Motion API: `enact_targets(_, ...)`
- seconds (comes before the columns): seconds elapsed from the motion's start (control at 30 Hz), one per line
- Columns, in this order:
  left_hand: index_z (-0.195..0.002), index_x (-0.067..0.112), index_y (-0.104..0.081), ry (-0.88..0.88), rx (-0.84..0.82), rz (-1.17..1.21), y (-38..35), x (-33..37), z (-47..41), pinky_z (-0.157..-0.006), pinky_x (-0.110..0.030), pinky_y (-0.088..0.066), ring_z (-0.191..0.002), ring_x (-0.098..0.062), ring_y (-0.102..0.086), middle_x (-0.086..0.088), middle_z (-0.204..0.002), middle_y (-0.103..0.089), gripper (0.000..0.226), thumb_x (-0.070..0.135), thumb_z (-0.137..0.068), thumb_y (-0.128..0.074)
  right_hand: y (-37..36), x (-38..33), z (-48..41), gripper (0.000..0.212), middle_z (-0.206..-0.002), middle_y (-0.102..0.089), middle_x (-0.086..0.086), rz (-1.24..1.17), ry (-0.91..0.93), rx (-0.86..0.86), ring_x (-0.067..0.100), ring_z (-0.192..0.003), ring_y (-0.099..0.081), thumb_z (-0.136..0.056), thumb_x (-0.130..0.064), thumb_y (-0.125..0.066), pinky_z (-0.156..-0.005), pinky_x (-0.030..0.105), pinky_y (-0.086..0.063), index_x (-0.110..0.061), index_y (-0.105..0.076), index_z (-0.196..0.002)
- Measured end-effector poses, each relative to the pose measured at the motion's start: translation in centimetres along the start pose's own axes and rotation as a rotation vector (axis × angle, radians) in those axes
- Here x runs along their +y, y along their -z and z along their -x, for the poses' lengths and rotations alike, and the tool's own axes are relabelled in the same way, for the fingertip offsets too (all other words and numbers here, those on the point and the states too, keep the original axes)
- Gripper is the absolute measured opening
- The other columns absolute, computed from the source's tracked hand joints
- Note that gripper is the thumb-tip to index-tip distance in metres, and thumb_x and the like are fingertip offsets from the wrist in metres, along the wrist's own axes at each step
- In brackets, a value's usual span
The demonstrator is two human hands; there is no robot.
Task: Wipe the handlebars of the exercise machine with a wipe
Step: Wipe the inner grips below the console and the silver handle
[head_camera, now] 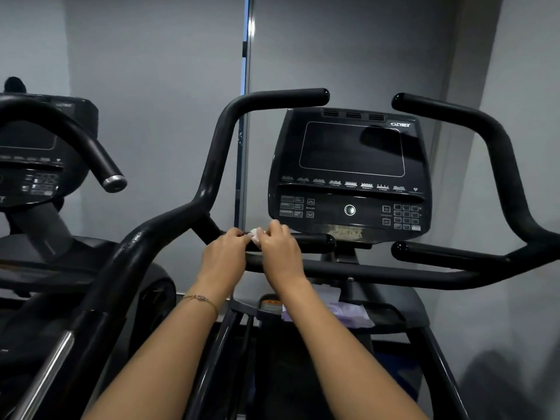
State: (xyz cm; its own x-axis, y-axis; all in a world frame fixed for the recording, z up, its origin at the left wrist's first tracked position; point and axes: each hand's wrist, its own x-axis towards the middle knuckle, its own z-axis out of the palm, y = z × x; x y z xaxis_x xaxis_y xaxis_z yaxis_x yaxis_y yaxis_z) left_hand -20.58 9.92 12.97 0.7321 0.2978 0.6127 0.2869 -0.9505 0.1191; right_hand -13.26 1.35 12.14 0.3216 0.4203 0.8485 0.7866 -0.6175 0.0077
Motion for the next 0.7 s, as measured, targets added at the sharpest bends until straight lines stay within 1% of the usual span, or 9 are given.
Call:
enact_targets(0.07,-0.138,0.021,-0.045,0.011,0.004,0.026,0.1,0.1,0.1,-0.089,-0.032,-0.047,-0.112,-0.023,-0.055,-0.002,-0.133,-0.048,0.048,0.004,-0.093,-0.044,1.0,2.6,1.1,0.014,-0.072,-0.055,0.008,0.037,0.016,0.07,0.023,-0.059,-0.054,-0.07,-0.008,-0.077,-0.046,0.024,-0.034,-0.006,-0.069,-0.082)
enact_targets(0.17,-0.139,0.02,-0.044,0.024,0.008,0.023,0.2,0.3,0.0,-0.087,-0.032,-0.048,-0.108,-0.023,-0.056,-0.002,-0.13,-0.049,0.049,0.004,-0.093,-0.043,2.6,7.3,3.0,0.015,-0.076,-0.056,0.012,0.051,-0.062,0.191,0.027,-0.065,-0.054,-0.077,0.001,-0.067,-0.05,0.024,-0.033,0.0,-0.069,-0.092)
enact_targets(0.23,-0.138,0.019,-0.045,0.031,0.001,0.009,0.3,0.6,-0.1,-0.086,-0.031,-0.047,-0.106,-0.024,-0.057,-0.003,-0.129,-0.049,0.047,0.005,-0.093,-0.043,3.8,9.8,4.3,0.011,-0.084,-0.055,0.011,-0.12,-0.38,0.19,0.02,-0.07,-0.054,-0.086,0.001,-0.057,-0.055,0.023,-0.037,0.001,-0.068,-0.09)
enact_targets(0.27,-0.136,0.018,-0.046,0.037,-0.006,0.003,0.4,0.7,-0.1,-0.085,-0.031,-0.047,-0.105,-0.024,-0.057,-0.003,-0.128,-0.049,0.045,0.006,-0.093,-0.044,3.9,10.8,4.8,0.015,-0.087,-0.055,0.009,-0.313,-0.646,0.228,0.013,-0.066,-0.052,-0.091,-0.005,-0.053,-0.053,0.019,-0.037,-0.002,-0.066,-0.085)
enact_targets(0.33,-0.134,0.018,-0.049,0.044,-0.017,-0.008,0.5,0.9,-0.1,-0.085,-0.031,-0.048,-0.103,-0.025,-0.058,-0.003,-0.125,-0.05,0.043,0.006,-0.093,-0.043,3.6,11.1,5.2,0.018,-0.088,-0.057,0.01,-0.964,-1.202,0.434,0.008,-0.059,-0.048,-0.094,-0.01,-0.05,-0.044,0.013,-0.041,-0.005,-0.064,-0.083)
enact_targets(0.4,-0.134,0.018,-0.05,0.042,-0.041,-0.022,0.8,0.8,-0.4,-0.086,-0.032,-0.05,-0.102,-0.025,-0.058,-0.003,-0.124,-0.05,0.043,0.006,-0.094,-0.043,2.6,9.4,5.1,0.012,-0.095,-0.055,0.011,-1.559,-1.465,0.607,0.009,-0.063,-0.049,-0.094,-0.004,-0.05,-0.043,0.01,-0.046,0.001,-0.061,-0.093)
enact_targets(0.53,-0.137,0.024,-0.047,0.035,-0.117,0.004,1.3,-0.1,-1.1,-0.093,-0.035,-0.048,-0.107,-0.025,-0.055,-0.001,-0.126,-0.049,0.048,0.005,-0.093,-0.044,1.2,4.6,3.2,0.02,-0.089,-0.052,0.01,-2.023,-1.507,0.599,0.014,-0.073,-0.051,-0.092,0.007,-0.045,-0.059,0.022,-0.051,-0.004,-0.053,-0.078)
enact_targets(0.6,-0.137,0.025,-0.047,0.027,-0.137,0.017,1.5,-0.5,-1.3,-0.094,-0.034,-0.047,-0.109,-0.025,-0.054,0.001,-0.127,-0.048,0.048,0.004,-0.093,-0.045,0.0,2.4,2.0,0.019,-0.084,-0.049,0.011,-2.092,-1.578,0.541,0.016,-0.072,-0.05,-0.092,0.01,-0.042,-0.061,0.027,-0.049,-0.002,-0.049,-0.078)
enact_targets(0.7,-0.136,0.025,-0.047,0.01,-0.133,0.028,1.4,-0.9,-1.3,-0.091,-0.032,-0.048,-0.107,-0.023,-0.055,0.001,-0.125,-0.05,0.045,0.006,-0.095,-0.046,-3.3,-1.6,0.9,0.021,-0.075,-0.047,0.008,-2.031,-1.66,0.322,0.013,-0.064,-0.047,-0.092,0.008,-0.043,-0.05,0.017,-0.045,-0.004,-0.048,-0.075)
